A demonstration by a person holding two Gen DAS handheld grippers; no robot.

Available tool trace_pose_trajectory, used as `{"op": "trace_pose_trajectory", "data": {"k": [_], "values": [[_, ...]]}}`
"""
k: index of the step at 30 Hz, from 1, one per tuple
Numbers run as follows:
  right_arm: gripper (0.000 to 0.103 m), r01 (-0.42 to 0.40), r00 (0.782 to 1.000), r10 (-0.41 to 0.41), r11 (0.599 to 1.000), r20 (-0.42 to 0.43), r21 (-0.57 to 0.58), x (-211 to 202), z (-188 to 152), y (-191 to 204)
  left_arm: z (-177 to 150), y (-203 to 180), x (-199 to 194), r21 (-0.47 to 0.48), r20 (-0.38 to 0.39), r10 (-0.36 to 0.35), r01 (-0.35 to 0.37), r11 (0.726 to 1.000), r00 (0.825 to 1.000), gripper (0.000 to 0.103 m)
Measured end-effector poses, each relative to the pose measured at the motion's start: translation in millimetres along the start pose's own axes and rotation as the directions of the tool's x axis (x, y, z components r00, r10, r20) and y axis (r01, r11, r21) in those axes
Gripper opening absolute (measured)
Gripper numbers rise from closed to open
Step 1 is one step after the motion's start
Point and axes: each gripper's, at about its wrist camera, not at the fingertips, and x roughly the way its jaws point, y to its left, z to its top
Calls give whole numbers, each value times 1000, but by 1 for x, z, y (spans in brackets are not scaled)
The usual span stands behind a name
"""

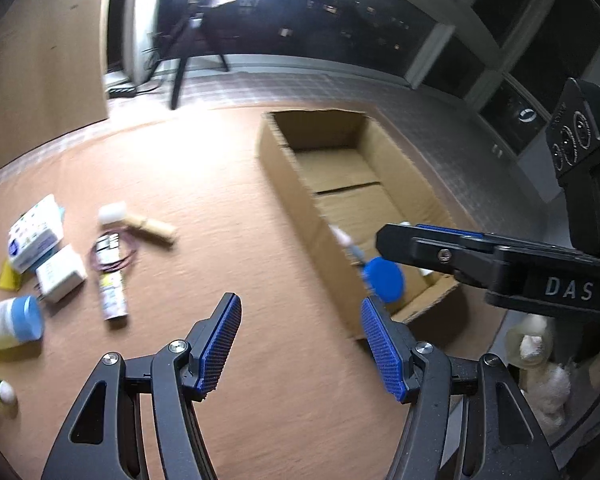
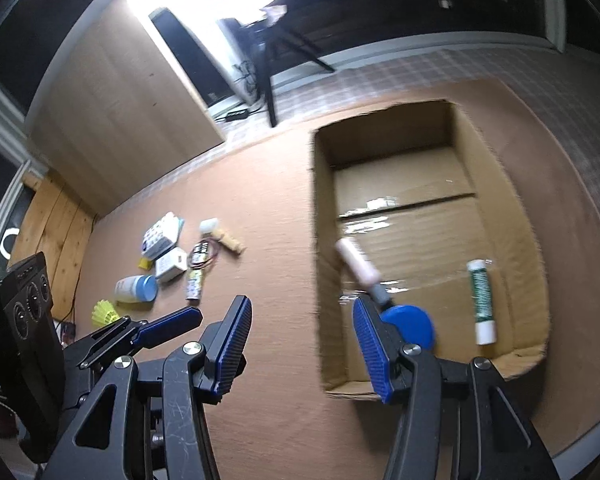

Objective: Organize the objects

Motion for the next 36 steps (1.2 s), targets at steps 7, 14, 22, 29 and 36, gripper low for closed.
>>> {"op": "trace_pose_trajectory", "data": {"k": [7, 14, 22, 29, 36], "values": [[49, -13, 1000, 11, 999, -27, -53, 24, 9, 31, -7, 59, -13, -98, -6, 61, -62, 993, 998, 66], [49, -37, 998, 31, 995, -63, -91, 52, 19, 62, -17, 113, -26, -182, -9, 119, -118, 976, 993, 66], [49, -92, 991, 77, 984, -105, -151, 81, 23, 110, -35, 179, -54, -286, 0, 184, -176, 942, 983, 66], [49, -145, 982, 117, 970, -146, -197, 105, 24, 151, -53, 223, -74, -358, 2, 219, -204, 911, 976, 66], [49, -163, 975, 122, 961, -185, -225, 131, 25, 178, -62, 240, -78, -372, -3, 224, -209, 904, 975, 66]]}}
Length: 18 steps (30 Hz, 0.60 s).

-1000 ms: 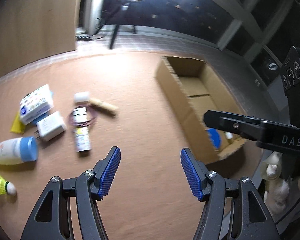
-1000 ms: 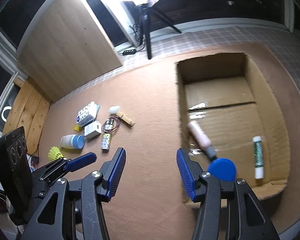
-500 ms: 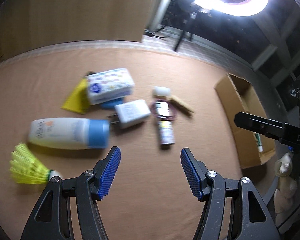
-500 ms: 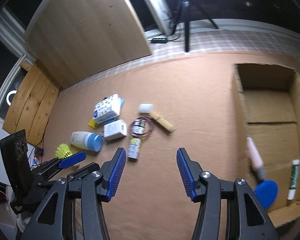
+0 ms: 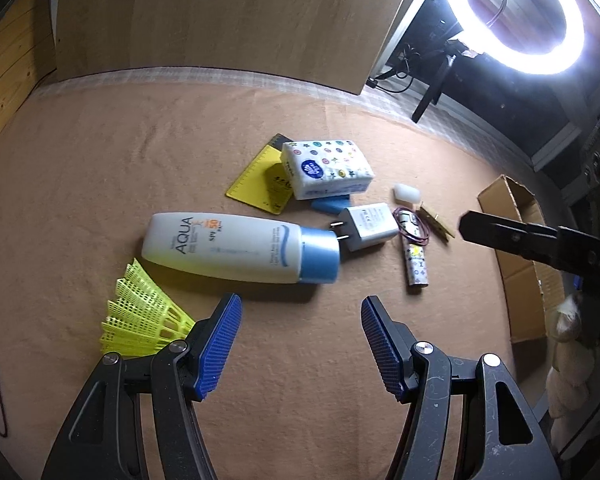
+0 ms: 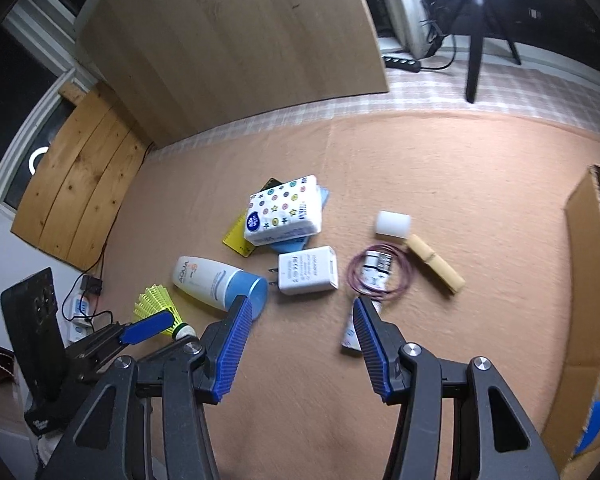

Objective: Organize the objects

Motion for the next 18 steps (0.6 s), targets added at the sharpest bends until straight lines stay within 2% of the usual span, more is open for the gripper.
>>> {"op": "trace_pose_trajectory", "data": {"k": [5, 7, 12, 18], "values": [[48, 54, 998, -54, 999, -22, 5, 19, 9, -2, 10, 0, 3, -6, 11, -15, 15, 1000, 1000, 65], [42, 72, 997, -71, 997, -34, 10, 24, 12, -6, 18, -3, 6, 4, 16, -17, 17, 1000, 1000, 65], [41, 146, 988, -146, 989, -47, 5, 36, 24, -19, 40, -18, 21, 36, 19, -25, 24, 999, 1000, 64], [40, 192, 980, -191, 981, -50, 21, 44, 41, -38, 61, -36, 44, 59, -3, -31, 32, 998, 1000, 54]]}}
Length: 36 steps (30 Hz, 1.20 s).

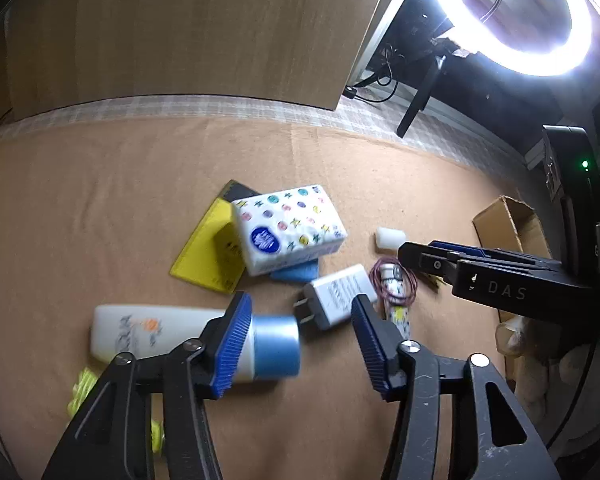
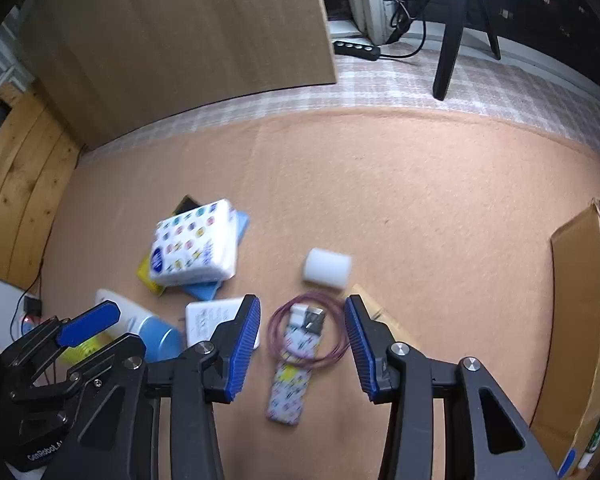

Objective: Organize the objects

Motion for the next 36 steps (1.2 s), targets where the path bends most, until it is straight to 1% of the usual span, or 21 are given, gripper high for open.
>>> {"op": "trace_pose_trajectory", "data": {"k": [2, 9, 11, 15, 18, 22, 24, 25, 28, 31, 36], "values": [[40, 18, 1000, -18, 1000, -4, -2, 6, 7, -4, 6, -4, 8, 2, -8, -4, 4, 1000, 1000, 51], [40, 60, 998, -61, 998, -29, -18, 27, 27, -11, 17, -15, 28, 11, -32, -13, 13, 1000, 999, 50], [39, 71, 997, -72, 997, -37, -32, 34, 32, -10, 19, -15, 32, 4, -35, -12, 12, 1000, 999, 47], [27, 69, 995, -73, 995, -63, -67, 43, 34, -7, 21, -13, 39, -1, -42, -5, 5, 1000, 999, 42], [26, 72, 995, -80, 991, -64, -108, 43, 31, -3, 20, -10, 42, -9, -46, 1, -1, 1000, 999, 40], [25, 59, 994, -76, 980, -82, -192, 40, 15, 4, 19, -6, 41, -27, -36, -2, 1, 1000, 999, 40], [24, 71, 993, -93, 964, -73, -258, 35, 1, 9, 20, -6, 41, -26, -34, -7, 6, 1000, 999, 40], [24, 73, 991, -100, 957, -85, -281, 34, -5, 10, 20, -7, 41, -24, -37, -9, 9, 1000, 999, 40], [20, 98, 988, -133, 934, -80, -343, 26, -27, 10, 19, -11, 43, -5, -49, -14, 14, 1000, 999, 40], [18, 87, 988, -126, 935, -92, -345, 18, -43, 2, 19, -20, 48, 17, -55, -7, 8, 1000, 998, 40], [18, 121, 985, -154, 940, -81, -319, 4, -64, -20, 21, -35, 60, 67, -81, 3, 3, 998, 997, 40]]}}
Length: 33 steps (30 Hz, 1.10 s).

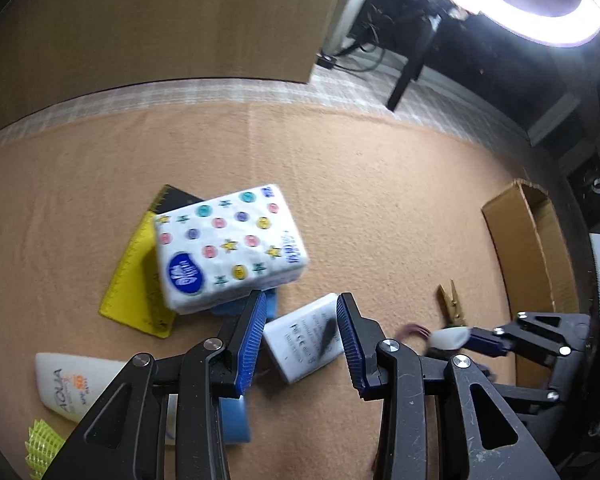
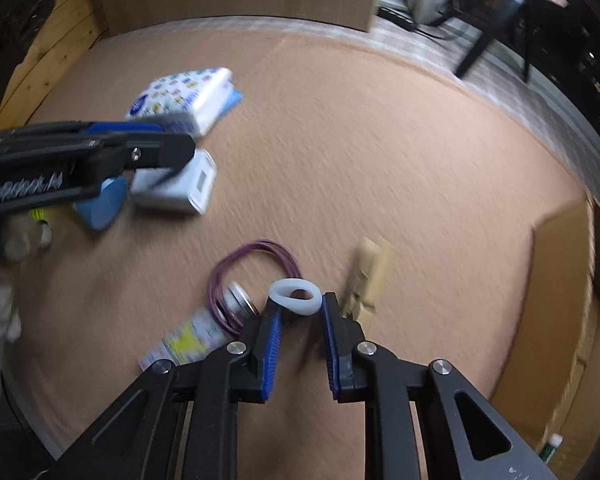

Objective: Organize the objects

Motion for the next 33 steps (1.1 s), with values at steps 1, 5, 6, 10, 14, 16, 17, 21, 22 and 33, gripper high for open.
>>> {"op": "trace_pose_trajectory", "data": {"k": [1, 5, 6, 10, 14, 16, 17, 21, 22, 33], "values": [[18, 9, 1000, -9, 1000, 1, 10, 0, -4, -2, 0, -3, 2, 11, -5, 3, -3, 1000, 1000, 40], [18, 47, 999, -47, 993, 2, 110, -4, -15, -29, -4, -18, 14, 52, -35, -2, 4, 999, 999, 40], [18, 66, 998, -67, 989, 2, 133, -5, -17, -36, -6, -21, 15, 62, -41, 0, 3, 998, 999, 40], [18, 49, 998, -56, 978, 30, 204, -15, -26, -52, -18, -32, 16, 94, -49, -11, 16, 995, 999, 40], [18, -29, 996, 7, 967, 89, 251, -28, -31, -57, -33, -32, 10, 101, -48, -13, 17, 995, 999, 41], [18, -85, 991, 54, 960, 121, 268, -33, -33, -53, -41, -30, 7, 92, -49, -18, 22, 996, 999, 41], [18, -110, 988, 76, 957, 133, 270, -35, -38, -49, -46, -29, 4, 88, -49, -21, 25, 996, 999, 41], [18, -157, 982, 123, 955, 145, 253, -34, -41, -39, -64, -27, -6, 101, -35, 9, -5, 995, 999, 41], [18, -159, 982, 126, 955, 143, 249, -33, -42, -36, -67, -27, -8, 104, -32, 20, -17, 994, 999, 41], [22, -289, 954, 223, 867, 202, 406, -47, -71, -74, -92, -9, -24, 63, -19, 34, -33, 998, 999, 41]]}}
